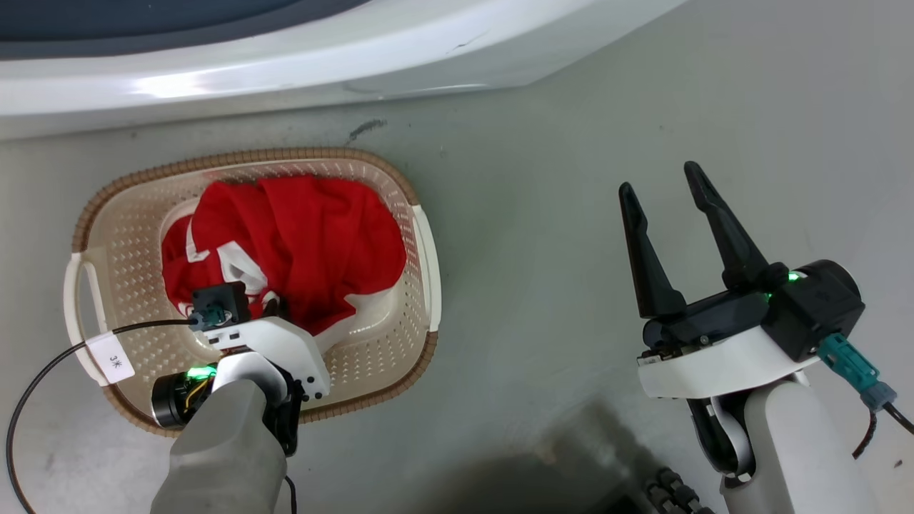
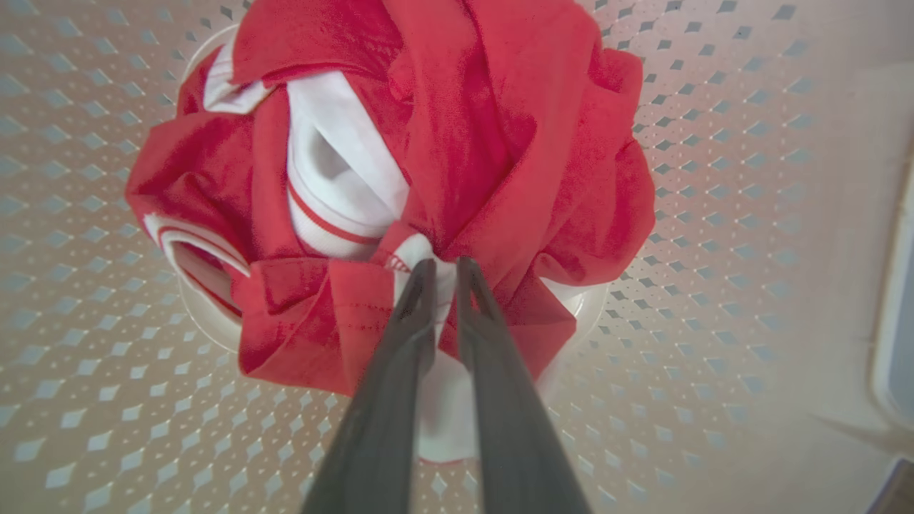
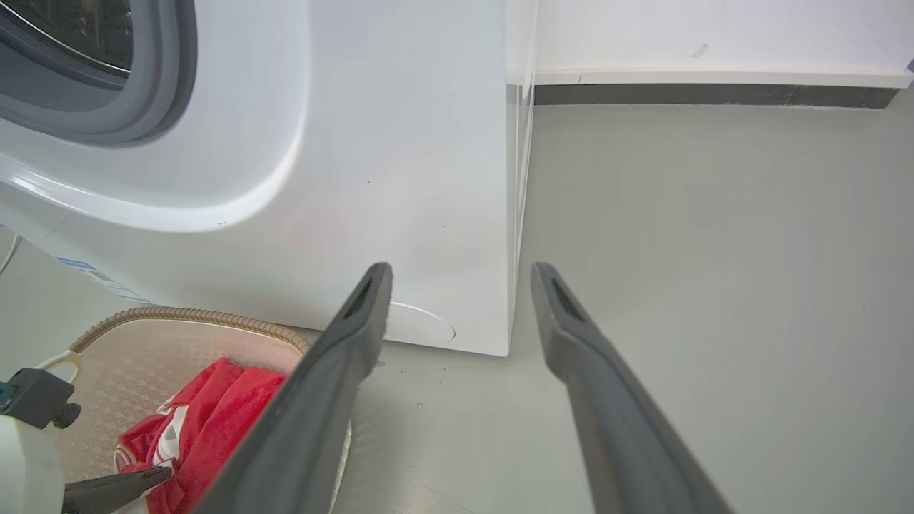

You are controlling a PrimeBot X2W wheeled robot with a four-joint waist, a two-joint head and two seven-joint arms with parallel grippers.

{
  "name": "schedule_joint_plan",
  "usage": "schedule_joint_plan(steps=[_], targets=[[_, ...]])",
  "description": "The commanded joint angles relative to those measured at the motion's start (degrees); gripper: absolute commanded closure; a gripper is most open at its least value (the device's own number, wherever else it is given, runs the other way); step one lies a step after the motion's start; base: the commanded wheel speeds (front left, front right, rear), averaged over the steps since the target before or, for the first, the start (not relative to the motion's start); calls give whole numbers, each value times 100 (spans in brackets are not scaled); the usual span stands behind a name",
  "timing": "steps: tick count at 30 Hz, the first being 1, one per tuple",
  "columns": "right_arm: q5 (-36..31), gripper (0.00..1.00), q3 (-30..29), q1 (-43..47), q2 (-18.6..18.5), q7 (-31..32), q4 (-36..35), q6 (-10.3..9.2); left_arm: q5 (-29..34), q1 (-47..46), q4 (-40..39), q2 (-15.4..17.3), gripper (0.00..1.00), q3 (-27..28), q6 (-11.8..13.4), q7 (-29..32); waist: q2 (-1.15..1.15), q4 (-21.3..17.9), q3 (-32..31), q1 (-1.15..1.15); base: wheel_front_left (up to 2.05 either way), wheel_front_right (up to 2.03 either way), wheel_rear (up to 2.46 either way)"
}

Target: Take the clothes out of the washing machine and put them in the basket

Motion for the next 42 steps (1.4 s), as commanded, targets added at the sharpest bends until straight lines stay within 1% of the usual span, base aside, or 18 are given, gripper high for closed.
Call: schedule_joint_plan(steps=[1,4,7,9,13,20,28,33,39,42], targets=[[-42,0,-20,-88,2,-50,75,-4,-17,36,31,-11,0,17,-16,-25,0,47,-249,-2,0,0,0],[-152,0,-66,-9,1,-76,220,-4,-38,237,22,-70,0,47,-39,-21,0,129,-684,-2,0,0,0],[-208,0,-119,122,0,-93,331,-4,-19,438,-262,-98,0,100,3,-20,0,229,-1184,-2,0,0,0],[-251,0,-186,233,-1,-81,412,-4,50,705,-577,-131,0,142,56,-21,0,292,-1556,-2,0,0,0],[-340,0,-327,513,-2,0,492,-4,177,1316,-1233,-185,0,324,71,-20,0,418,-2312,-2,0,0,0],[-451,0,-562,1025,-1,269,366,-4,641,2201,-2590,-254,0,635,100,-21,0,607,-3226,-2,0,0,0],[-510,0,-863,1437,0,520,66,-4,1217,2843,-4432,-306,0,976,114,-21,0,773,-3862,-2,0,0,0],[-565,0,-1021,1631,0,631,-77,-4,1573,3071,-5413,-294,0,1082,47,-22,0,842,-4143,-2,0,0,0],[-628,0,-1097,1850,1,749,-207,-4,1987,3343,-6175,-129,0,1016,-16,-22,0,928,-4388,-2,0,0,0],[-675,0,-1086,1951,0,803,-252,-4,2127,3549,-6395,-56,0,948,9,-22,0,940,-4482,-2,0,0,0]])
